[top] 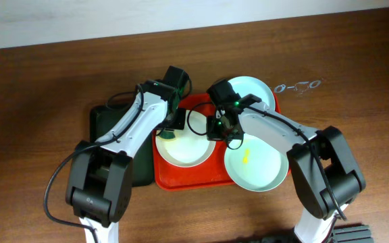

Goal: Clean dirty plates on tray and stack at the side
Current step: 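Scrub the white plate with the sponge while right gripper holds it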

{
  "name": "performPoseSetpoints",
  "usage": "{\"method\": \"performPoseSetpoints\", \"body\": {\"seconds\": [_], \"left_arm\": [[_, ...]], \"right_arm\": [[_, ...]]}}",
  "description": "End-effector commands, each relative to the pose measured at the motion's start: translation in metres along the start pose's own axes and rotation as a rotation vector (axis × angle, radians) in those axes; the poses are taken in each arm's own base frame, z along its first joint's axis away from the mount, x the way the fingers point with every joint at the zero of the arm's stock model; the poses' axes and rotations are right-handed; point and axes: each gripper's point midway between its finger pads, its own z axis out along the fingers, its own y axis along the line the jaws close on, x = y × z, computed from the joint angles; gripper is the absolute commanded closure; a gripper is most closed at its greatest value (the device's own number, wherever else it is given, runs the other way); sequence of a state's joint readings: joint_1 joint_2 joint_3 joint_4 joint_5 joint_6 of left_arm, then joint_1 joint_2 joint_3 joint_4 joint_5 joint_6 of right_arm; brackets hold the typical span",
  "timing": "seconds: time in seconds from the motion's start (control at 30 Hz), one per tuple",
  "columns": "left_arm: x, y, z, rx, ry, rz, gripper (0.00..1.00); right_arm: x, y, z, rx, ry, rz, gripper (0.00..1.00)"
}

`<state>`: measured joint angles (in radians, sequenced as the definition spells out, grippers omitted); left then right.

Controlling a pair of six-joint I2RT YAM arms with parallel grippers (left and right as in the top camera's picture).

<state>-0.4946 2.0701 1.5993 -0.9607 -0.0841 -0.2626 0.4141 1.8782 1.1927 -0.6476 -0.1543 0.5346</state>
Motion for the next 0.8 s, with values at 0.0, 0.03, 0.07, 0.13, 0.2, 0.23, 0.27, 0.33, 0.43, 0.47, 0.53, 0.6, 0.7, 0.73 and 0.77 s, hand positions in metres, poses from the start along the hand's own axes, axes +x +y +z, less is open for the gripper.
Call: {"method": "performPoseSetpoints", "body": {"seconds": [0.0,0.03,0.07,0.13,0.2,0.23,0.27,0.33,0.43,0.47,0.53,0.6,0.7,0.73,0.77], "left_arm": [[-0.002,0.002,0.006,-0.018,-0.003,-0.014,1.00],[-0.001,0.002,0.011,-0.021,0.007,-0.013,1.00],[0.001,0.002,0.018,-0.024,0.020,-0.011,1.00],[0.006,0.000,0.029,-0.020,0.050,-0.008,1.00],[0.015,-0.006,0.046,-0.005,0.099,-0.002,1.00],[0.020,-0.011,0.055,0.016,0.129,0.001,1.00],[0.024,-0.016,0.060,0.038,0.151,0.001,1.00],[0.035,-0.035,0.063,0.156,0.206,0.027,1.00],[0.044,-0.070,0.047,0.384,0.249,0.096,1.00],[0.044,-0.076,0.041,0.425,0.247,0.104,1.00],[0.040,-0.082,0.028,0.465,0.225,0.105,1.00],[0.033,-0.079,0.014,0.459,0.183,0.112,1.00],[0.017,-0.059,-0.010,0.345,0.079,0.103,1.00],[0.014,-0.050,-0.013,0.295,0.060,0.085,1.00],[0.012,-0.038,-0.015,0.222,0.044,0.067,1.00]], "right_arm": [[-0.001,0.003,-0.006,-0.003,-0.020,-0.016,0.96],[-0.001,0.003,-0.006,-0.003,-0.020,-0.016,0.96],[-0.001,0.003,-0.006,-0.003,-0.020,-0.016,0.96],[-0.001,0.003,-0.006,-0.003,-0.020,-0.016,0.96],[-0.001,0.003,-0.006,-0.003,-0.020,-0.016,0.96],[-0.001,0.003,-0.006,-0.003,-0.020,-0.016,0.96],[-0.001,0.003,-0.006,-0.003,-0.020,-0.016,0.96],[-0.001,0.003,-0.006,-0.003,-0.020,-0.016,0.96],[-0.001,0.003,-0.006,-0.003,-0.020,-0.016,0.96],[-0.001,0.003,-0.006,-0.004,-0.019,-0.016,0.96],[-0.001,0.003,-0.006,-0.004,-0.019,-0.016,0.96],[-0.001,0.003,-0.006,-0.003,-0.020,-0.016,0.96],[-0.001,0.003,-0.006,-0.004,-0.019,-0.016,0.96],[-0.001,0.003,-0.006,-0.004,-0.019,-0.016,0.96],[-0.001,0.003,-0.006,-0.004,-0.019,-0.016,0.96]]}}
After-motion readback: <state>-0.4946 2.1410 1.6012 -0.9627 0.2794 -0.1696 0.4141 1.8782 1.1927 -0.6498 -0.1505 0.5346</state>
